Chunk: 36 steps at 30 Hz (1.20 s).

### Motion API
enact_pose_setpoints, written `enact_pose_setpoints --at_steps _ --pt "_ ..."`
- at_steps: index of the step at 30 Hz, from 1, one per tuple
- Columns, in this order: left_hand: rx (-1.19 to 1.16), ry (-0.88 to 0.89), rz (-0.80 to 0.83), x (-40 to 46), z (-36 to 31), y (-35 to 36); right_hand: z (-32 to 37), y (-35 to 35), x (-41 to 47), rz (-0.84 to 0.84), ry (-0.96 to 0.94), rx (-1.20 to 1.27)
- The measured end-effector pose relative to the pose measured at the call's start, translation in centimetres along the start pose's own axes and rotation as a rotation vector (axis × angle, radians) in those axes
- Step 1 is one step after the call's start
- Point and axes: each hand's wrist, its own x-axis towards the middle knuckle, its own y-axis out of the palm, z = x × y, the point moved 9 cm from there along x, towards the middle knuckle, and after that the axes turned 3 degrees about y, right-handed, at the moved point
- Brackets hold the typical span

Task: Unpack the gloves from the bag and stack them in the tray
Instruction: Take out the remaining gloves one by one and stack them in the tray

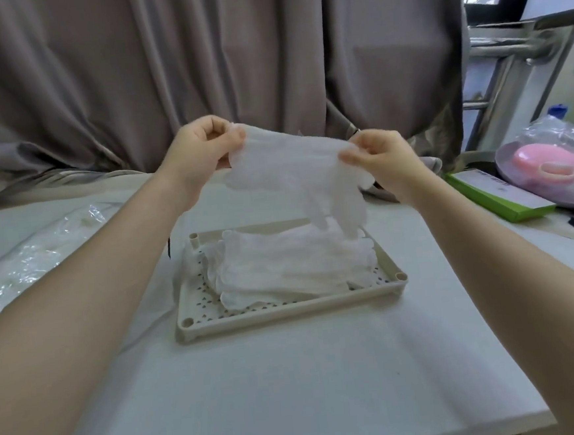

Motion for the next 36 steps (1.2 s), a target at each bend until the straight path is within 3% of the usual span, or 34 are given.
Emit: enact_pose_setpoints --at_steps 3,6,8,15,18,20,23,24,26,29,32,36 --pt "0.189 0.106 0.123 -1.3 0.2 0.5 1.1 0.9 -1.3 -0.008 -0.132 -0.207" --pt "0.419 0.05 0.284 -3.8 3.7 0.7 -1.6 5.2 -3.8 0.24 -0.182 -0.601" --pt "0.603 0.051 0.401 -5.3 5.3 1.0 -3.1 6.9 -5.6 0.362 -0.171 -0.739" --pt "0.902 0.135 0.599 -8.2 5.8 2.8 -3.1 8.0 -8.4 0.466 -0.18 -0.734" --pt "1.008 0.039 0.729 -8.8 7.1 3.2 -3.3 7.9 -8.5 0.506 -0.141 -0.746" --pt "1.029 -0.021 0.717 -8.9 7.3 3.1 -3.6 7.3 -8.2 0.481 -0.076 -0.708" --pt "0.942 0.163 0.471 -7.5 4.8 4.2 -1.7 6.8 -7.6 0.305 -0.112 -0.515" --pt "0.963 0.232 0.441 -7.2 4.3 5.1 -0.8 7.7 -7.7 0.304 -0.161 -0.499" --pt "1.099 0.262 0.533 -7.3 5.9 7.7 -0.6 11.1 -8.4 0.43 -0.246 -0.623" --pt "1.301 0.071 0.723 -8.6 10.7 8.7 -3.6 14.5 -9.4 0.598 -0.156 -0.806" --pt "1.462 -0.066 0.664 -9.2 12.2 6.2 -6.8 13.2 -9.1 0.628 0.051 -0.842" --pt "1.473 -0.21 0.593 -9.7 12.4 3.9 -9.2 11.3 -9.2 0.637 0.276 -0.852"
